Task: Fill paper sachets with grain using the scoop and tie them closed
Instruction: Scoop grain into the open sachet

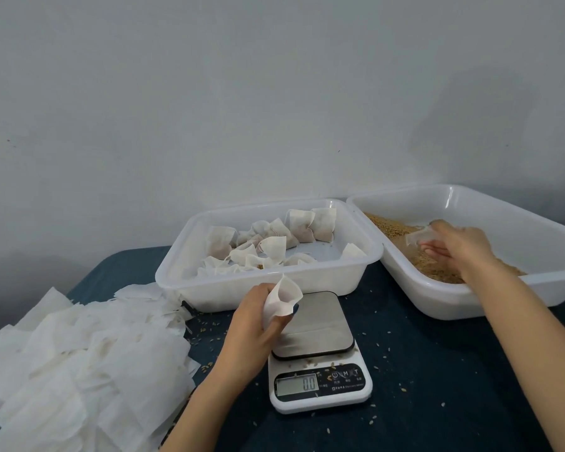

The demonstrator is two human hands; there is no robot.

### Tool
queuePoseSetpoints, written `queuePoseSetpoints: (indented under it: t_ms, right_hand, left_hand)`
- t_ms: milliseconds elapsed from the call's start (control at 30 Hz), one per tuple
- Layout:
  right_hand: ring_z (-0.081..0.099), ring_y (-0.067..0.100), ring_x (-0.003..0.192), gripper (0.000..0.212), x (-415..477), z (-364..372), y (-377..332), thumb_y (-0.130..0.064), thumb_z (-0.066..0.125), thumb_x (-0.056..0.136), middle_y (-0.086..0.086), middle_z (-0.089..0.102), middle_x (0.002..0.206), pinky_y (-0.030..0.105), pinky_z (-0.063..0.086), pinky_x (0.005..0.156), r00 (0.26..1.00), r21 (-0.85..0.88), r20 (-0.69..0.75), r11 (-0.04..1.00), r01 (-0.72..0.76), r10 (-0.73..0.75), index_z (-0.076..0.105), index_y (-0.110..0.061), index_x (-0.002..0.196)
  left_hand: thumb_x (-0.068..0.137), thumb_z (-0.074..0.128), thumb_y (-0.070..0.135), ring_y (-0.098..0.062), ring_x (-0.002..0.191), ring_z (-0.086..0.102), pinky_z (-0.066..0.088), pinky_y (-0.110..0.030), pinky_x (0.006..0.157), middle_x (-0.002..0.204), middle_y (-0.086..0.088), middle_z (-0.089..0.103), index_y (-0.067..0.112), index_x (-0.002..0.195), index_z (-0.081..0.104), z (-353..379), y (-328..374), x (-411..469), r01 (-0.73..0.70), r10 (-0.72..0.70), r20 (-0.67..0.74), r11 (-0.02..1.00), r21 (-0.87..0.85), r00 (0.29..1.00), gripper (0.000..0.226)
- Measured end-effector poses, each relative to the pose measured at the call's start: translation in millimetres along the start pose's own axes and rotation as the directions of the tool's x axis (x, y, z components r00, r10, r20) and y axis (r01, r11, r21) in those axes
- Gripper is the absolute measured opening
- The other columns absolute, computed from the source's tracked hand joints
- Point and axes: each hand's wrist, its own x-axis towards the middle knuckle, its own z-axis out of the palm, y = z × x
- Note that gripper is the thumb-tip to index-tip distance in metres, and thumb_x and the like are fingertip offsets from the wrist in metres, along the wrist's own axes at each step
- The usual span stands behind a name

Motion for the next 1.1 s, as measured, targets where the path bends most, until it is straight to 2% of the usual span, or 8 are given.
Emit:
queuePoseSetpoints:
  t_ms: [67,200,433,700,833,933,1033,1100]
  right_hand:
    - [0.069,0.020,0.069,0.021,-3,-1,-1,-0.021,0.063,0.092,0.014,0.072,0.080,0.029,0.059,0.070,0.997,0.066,-0.058,0.997,0.051,-0.047,0.050,-0.011,0.079]
    - [0.069,0.014,0.062,0.021,-6,-4,-3,-0.026,0.067,0.087,0.008,0.072,0.072,0.023,0.059,0.063,0.982,0.192,-0.168,0.974,0.123,-0.091,0.059,-0.010,0.077]
    - [0.075,0.018,0.068,0.011,-6,-8,-7,-0.021,0.065,0.087,0.004,0.069,0.083,0.023,0.058,0.062,0.961,0.445,-0.272,0.878,0.175,-0.054,0.063,-0.011,0.082]
    - [0.073,0.019,0.067,0.020,-3,-12,-8,-0.020,0.050,0.097,0.005,0.058,0.084,0.023,0.058,0.063,0.956,0.639,-0.285,0.757,0.136,0.068,0.056,-0.007,0.083]
    - [0.070,0.011,0.062,0.016,-1,-9,-10,-0.022,0.053,0.096,0.001,0.058,0.083,0.019,0.055,0.058,0.956,0.434,-0.294,0.888,0.153,-0.021,0.062,-0.011,0.088]
    - [0.065,0.015,0.072,0.011,-1,-3,-6,-0.022,0.056,0.098,0.001,0.061,0.082,0.030,0.058,0.077,0.982,0.106,-0.158,0.986,0.125,-0.107,0.059,-0.016,0.090]
    - [0.061,0.022,0.083,0.020,-3,4,0,-0.033,0.053,0.100,0.004,0.065,0.092,0.040,0.051,0.086,0.980,-0.231,-0.029,0.955,0.186,-0.198,0.060,-0.017,0.090]
    - [0.061,0.021,0.084,0.022,-3,5,2,-0.033,0.053,0.100,0.004,0.067,0.095,0.040,0.052,0.088,0.975,-0.241,0.010,0.946,0.219,-0.223,0.065,-0.014,0.103]
  left_hand:
    - [0.095,0.063,0.029,0.000,0.088,0.056,0.039,-0.008,0.069,0.097,0.013,0.062,0.038,0.104,0.054,0,-1,0,0.004,-0.004,-0.002,1.000,-0.004,1.000,0.016]
    - [0.095,0.063,0.031,0.000,0.089,0.057,0.039,-0.008,0.070,0.097,0.013,0.063,0.040,0.103,0.053,-1,-3,-1,0.005,-0.005,-0.008,1.000,0.001,1.000,0.016]
    - [0.095,0.063,0.031,-0.001,0.091,0.056,0.039,-0.008,0.071,0.099,0.012,0.062,0.039,0.106,0.052,-2,-5,-1,0.010,-0.010,0.000,1.000,0.014,1.000,0.017]
    - [0.095,0.063,0.032,0.003,0.090,0.055,0.038,-0.007,0.070,0.098,0.014,0.061,0.039,0.106,0.052,-1,-3,-1,0.005,-0.006,0.007,1.000,0.026,1.000,0.017]
    - [0.095,0.063,0.027,0.002,0.087,0.056,0.039,-0.008,0.069,0.095,0.011,0.062,0.036,0.105,0.054,-1,-4,-1,0.009,-0.009,0.005,1.000,0.009,1.000,0.016]
    - [0.095,0.063,0.028,0.001,0.086,0.056,0.040,-0.009,0.069,0.094,0.012,0.062,0.036,0.104,0.055,0,-3,-1,0.006,-0.006,0.014,1.000,0.008,1.000,0.015]
    - [0.095,0.063,0.029,-0.001,0.088,0.057,0.040,-0.009,0.070,0.096,0.011,0.063,0.034,0.106,0.055,-1,-3,-2,0.009,-0.009,0.023,1.000,0.010,1.000,0.014]
    - [0.095,0.063,0.029,0.000,0.088,0.057,0.040,-0.009,0.070,0.095,0.011,0.063,0.035,0.105,0.055,-1,-2,-2,0.007,-0.007,0.020,1.000,0.006,1.000,0.015]
